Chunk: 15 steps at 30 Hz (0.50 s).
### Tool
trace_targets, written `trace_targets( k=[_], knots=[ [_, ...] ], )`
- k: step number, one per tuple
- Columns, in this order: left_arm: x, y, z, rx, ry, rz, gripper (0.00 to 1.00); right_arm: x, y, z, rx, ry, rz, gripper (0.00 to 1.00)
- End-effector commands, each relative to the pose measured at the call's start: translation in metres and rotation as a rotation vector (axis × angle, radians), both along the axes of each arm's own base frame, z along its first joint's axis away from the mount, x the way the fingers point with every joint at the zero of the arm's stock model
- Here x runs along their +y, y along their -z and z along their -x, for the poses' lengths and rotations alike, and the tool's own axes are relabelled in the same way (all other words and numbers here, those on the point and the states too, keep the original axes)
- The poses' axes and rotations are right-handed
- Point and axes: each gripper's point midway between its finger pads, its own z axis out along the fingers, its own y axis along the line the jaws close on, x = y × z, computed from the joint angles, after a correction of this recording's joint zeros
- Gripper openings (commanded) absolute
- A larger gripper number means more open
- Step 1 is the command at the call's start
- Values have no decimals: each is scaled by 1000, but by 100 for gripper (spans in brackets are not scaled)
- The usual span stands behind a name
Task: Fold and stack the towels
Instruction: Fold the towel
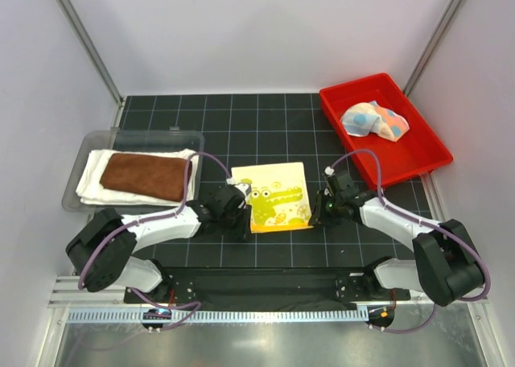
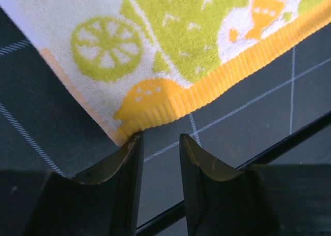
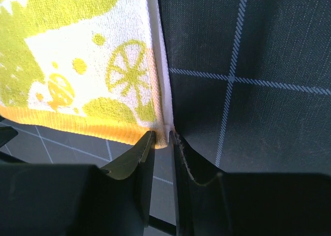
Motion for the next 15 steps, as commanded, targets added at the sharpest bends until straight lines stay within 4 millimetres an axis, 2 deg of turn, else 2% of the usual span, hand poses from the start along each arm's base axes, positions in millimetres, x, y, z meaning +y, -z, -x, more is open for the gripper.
trace_targets(
  k=[1,7,9,10,11,12,13,15],
  knots=[
    [-4,-2,-12,-53,-27,6,38,-8,-3,-8,-44,20,49,26],
    [0,-7,-15,-49,-36,-35,38,-15,-7,-8,-51,48,78,26],
    [-2,-20,-20,-55,-49,-37,38,-14,-14,-10,-60,55,72,26],
    [4,-24,-14,-21,-56,-73,38,-14,-16,-9,-53,58,75,27],
    [9,-34,-20,-49,-89,-91,38,-12,-22,-10,-59,62,57,29],
    [3,-53,-28,-82,-99,-71,41,-9,-31,-14,-74,65,42,33],
    [6,-62,-30,-95,-107,-79,43,-7,-36,-14,-73,66,33,34],
    [2,-96,-51,-199,-126,-37,48,0,-55,-25,-118,66,-1,41]
  ],
)
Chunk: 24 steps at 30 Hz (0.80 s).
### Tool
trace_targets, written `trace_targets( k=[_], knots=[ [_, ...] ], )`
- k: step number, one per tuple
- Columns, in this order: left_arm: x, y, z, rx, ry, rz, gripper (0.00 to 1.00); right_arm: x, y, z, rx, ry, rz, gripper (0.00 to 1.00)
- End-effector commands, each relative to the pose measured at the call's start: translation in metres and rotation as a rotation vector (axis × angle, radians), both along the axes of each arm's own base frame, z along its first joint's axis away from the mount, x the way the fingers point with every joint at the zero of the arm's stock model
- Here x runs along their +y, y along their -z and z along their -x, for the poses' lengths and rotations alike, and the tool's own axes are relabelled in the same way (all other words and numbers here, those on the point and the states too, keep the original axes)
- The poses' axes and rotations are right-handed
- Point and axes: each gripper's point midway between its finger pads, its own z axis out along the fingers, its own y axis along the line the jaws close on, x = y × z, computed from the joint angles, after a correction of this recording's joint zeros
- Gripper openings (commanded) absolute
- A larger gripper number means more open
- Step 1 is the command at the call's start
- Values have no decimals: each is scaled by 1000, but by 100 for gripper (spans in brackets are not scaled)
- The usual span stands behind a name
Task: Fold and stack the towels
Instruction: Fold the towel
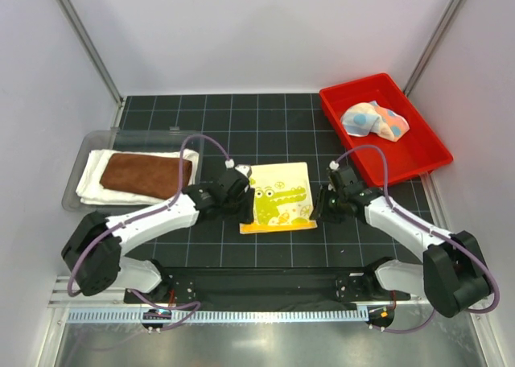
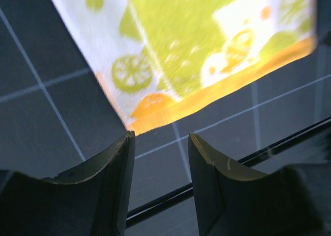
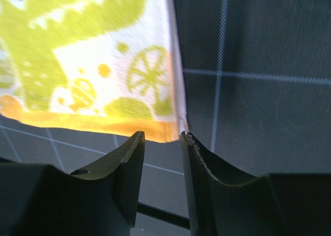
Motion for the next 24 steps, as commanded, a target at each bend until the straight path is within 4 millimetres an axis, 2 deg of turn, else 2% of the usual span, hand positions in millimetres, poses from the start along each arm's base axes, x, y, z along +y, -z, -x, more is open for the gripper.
trace_targets(
  k=[1,2,4,5,6,8,9,10,11,12,13,14,15,16,19,20,22,23,24],
  knots=[
    [-1,-65,-35,-172,-54,40,49,14,-47,-32,-126,19,-61,43],
    [4,-69,-52,-193,-56,33,50,19,-61,-45,-183,-15,-66,46],
    [-4,-91,-79,-234,-32,73,49,27,-67,-67,-232,-70,-74,49],
    [4,-81,-97,-226,-25,33,47,33,-83,-84,-285,-129,-76,49],
    [-1,-94,-112,-256,-2,53,46,36,-74,-96,-266,-156,-70,48],
    [4,-90,-134,-247,12,69,46,38,-84,-123,-306,-197,-95,44],
    [-4,-86,-142,-219,55,97,46,43,-73,-131,-263,-216,-121,42],
    [-5,-78,-147,-195,69,101,45,48,-80,-144,-277,-233,-149,40],
    [-4,-74,-153,-184,71,98,45,48,-78,-154,-280,-238,-166,39],
    [-1,-58,-159,-149,69,80,45,50,-76,-160,-277,-252,-179,39],
    [-1,-57,-165,-149,69,82,45,51,-65,-171,-255,-250,-178,38],
    [0,-53,-170,-142,64,81,40,46,-62,-181,-257,-236,-177,38],
    [3,-36,-175,-106,58,69,39,45,-54,-187,-250,-234,-166,37],
    [1,-39,-184,-109,58,82,39,42,-44,-197,-237,-227,-157,37],
    [-1,-20,-195,-40,70,81,39,42,-18,-211,-204,-252,-152,36],
    [0,-18,-198,-35,72,81,39,40,-13,-209,-173,-257,-141,36],
    [6,-7,-205,-10,67,62,39,36,-11,-215,-177,-259,-108,35],
    [6,-13,-212,-30,75,60,40,33,-13,-215,-176,-258,-105,35],
    [13,-11,-211,-14,79,29,40,31,-17,-216,-183,-257,-102,36]
  ],
)
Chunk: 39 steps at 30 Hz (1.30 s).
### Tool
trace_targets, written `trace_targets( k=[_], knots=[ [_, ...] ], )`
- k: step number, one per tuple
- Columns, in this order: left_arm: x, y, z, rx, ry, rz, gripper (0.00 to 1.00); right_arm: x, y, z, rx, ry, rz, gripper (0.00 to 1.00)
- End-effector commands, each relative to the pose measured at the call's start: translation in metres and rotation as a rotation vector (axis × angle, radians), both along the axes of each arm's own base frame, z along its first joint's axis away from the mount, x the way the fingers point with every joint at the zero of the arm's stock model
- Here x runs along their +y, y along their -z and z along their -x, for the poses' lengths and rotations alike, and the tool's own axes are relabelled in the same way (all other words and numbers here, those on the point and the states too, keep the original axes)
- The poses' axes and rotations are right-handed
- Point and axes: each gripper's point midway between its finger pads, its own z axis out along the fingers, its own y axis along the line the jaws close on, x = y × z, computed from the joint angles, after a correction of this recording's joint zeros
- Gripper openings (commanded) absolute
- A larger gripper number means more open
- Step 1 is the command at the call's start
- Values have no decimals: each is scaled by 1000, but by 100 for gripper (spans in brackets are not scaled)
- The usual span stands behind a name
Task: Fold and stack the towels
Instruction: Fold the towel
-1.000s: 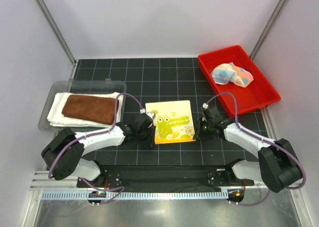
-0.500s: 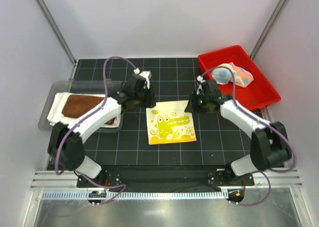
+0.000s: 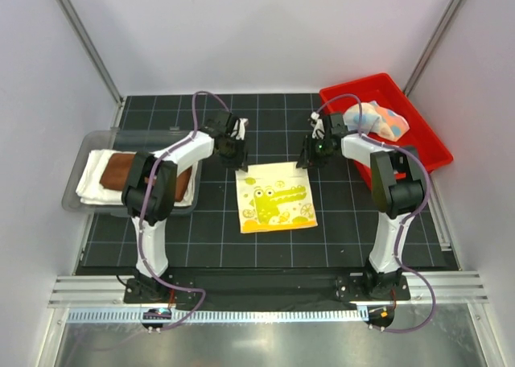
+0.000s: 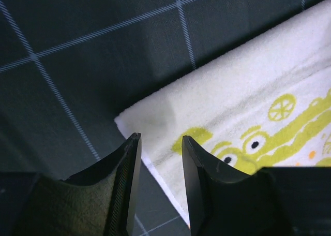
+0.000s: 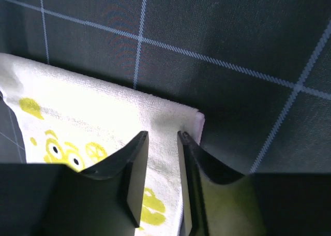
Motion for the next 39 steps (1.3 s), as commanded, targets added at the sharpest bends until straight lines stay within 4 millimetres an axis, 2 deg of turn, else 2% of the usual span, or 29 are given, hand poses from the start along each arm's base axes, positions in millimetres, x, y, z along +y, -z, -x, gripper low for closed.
trace_targets(
  k=[1,4,5,6,7,8,9,10,12,16,17,18,19,21,28,32,37,39],
  knots=[
    [16,-19,-18,-64,79,-87,41,-2,-30,-12,-94,-68,12,38],
    [30,-32,-23,-90,170,-166,44,-5,-55,-14,-137,-99,-36,46],
    [32,-33,-25,-98,230,-151,45,0,-58,-9,-137,-165,-68,48],
    [29,-39,-28,-105,252,-111,45,-1,-52,-9,-126,-197,-57,50],
    [28,-39,-28,-91,272,-71,45,1,-57,-14,-136,-224,-54,52],
    [24,-40,-24,-61,311,17,44,-3,-51,-9,-125,-288,-33,54],
    [23,-40,-26,-59,325,48,44,-5,-36,-7,-86,-303,-20,54],
    [22,-38,-25,-52,340,69,43,-7,-40,-14,-97,-318,-7,54],
    [24,-27,-25,-38,376,78,43,-14,-26,-13,-62,-351,13,54],
    [18,-18,-20,4,458,109,43,-17,-26,-29,-81,-407,0,54],
    [18,-17,-20,10,465,112,43,-18,-23,-24,-49,-423,-6,54],
    [16,-12,-20,17,473,114,43,-17,-28,-33,-79,-446,0,54],
    [15,-12,-23,8,476,114,43,-18,-20,-31,-50,-458,-2,54],
    [14,-9,-25,14,482,115,43,-16,-21,-34,-62,-481,-12,53],
    [15,5,-30,39,507,97,41,-10,-13,-28,-69,-582,-63,47],
    [16,8,-32,42,519,90,39,-4,-7,-27,-62,-603,-102,44],
    [16,8,-32,51,534,89,36,-8,-1,-32,-55,-595,-83,43],
    [16,11,-32,59,541,90,35,-9,-1,-33,-56,-595,-84,39]
  ],
)
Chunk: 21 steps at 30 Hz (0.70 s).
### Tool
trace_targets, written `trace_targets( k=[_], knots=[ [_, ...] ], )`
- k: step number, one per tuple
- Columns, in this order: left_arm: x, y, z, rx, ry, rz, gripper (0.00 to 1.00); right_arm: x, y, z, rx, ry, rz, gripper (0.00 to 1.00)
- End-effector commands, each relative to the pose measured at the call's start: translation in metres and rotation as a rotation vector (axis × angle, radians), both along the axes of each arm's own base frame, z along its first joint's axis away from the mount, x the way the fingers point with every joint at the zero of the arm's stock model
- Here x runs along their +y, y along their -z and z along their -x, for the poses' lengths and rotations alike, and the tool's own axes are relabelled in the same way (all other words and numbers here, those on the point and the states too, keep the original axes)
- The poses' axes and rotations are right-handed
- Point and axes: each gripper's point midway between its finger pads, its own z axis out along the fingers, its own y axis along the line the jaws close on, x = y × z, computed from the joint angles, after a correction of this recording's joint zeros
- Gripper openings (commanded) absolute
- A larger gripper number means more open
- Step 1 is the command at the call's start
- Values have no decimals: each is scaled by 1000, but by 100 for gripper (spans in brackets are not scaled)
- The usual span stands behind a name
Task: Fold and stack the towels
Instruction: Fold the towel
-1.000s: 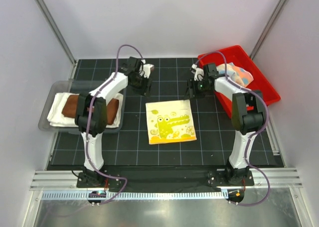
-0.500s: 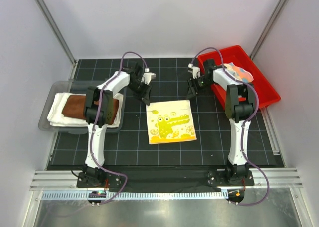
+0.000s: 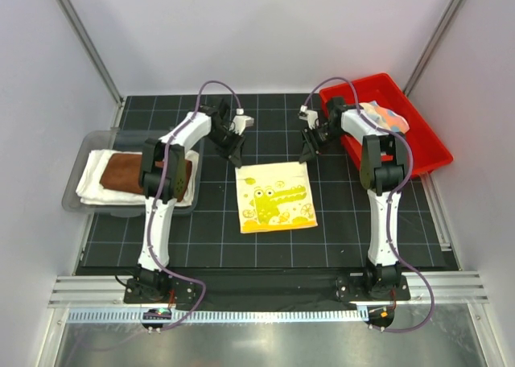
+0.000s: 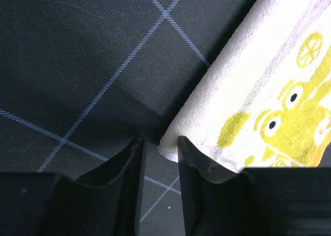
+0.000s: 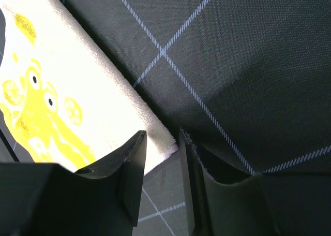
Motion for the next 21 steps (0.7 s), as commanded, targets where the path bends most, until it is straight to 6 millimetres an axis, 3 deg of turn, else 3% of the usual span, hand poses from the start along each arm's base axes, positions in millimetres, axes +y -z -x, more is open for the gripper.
trace_targets(
  k=[1,8,10,11,12,14,21],
  knots=[
    [-4,-8,1,11,41,28,33,0,-1,-6,-22,-22,-7,38],
    [-3,-3,3,33,53,18,30,-8,-5,-8,-26,-12,-8,26],
    [-4,-4,1,24,53,19,25,-8,-5,-8,-26,-8,-9,18],
    [-5,-5,-2,16,51,22,22,-8,-7,-9,-34,-6,-10,9],
    [-5,-5,-4,10,45,22,10,-8,-7,-8,-33,-1,-12,4],
    [-6,-7,-16,-26,21,16,0,-8,-8,-15,-61,21,-8,1],
    [-9,-24,-63,-195,-70,5,0,-15,-22,-41,-201,99,30,1]
  ],
)
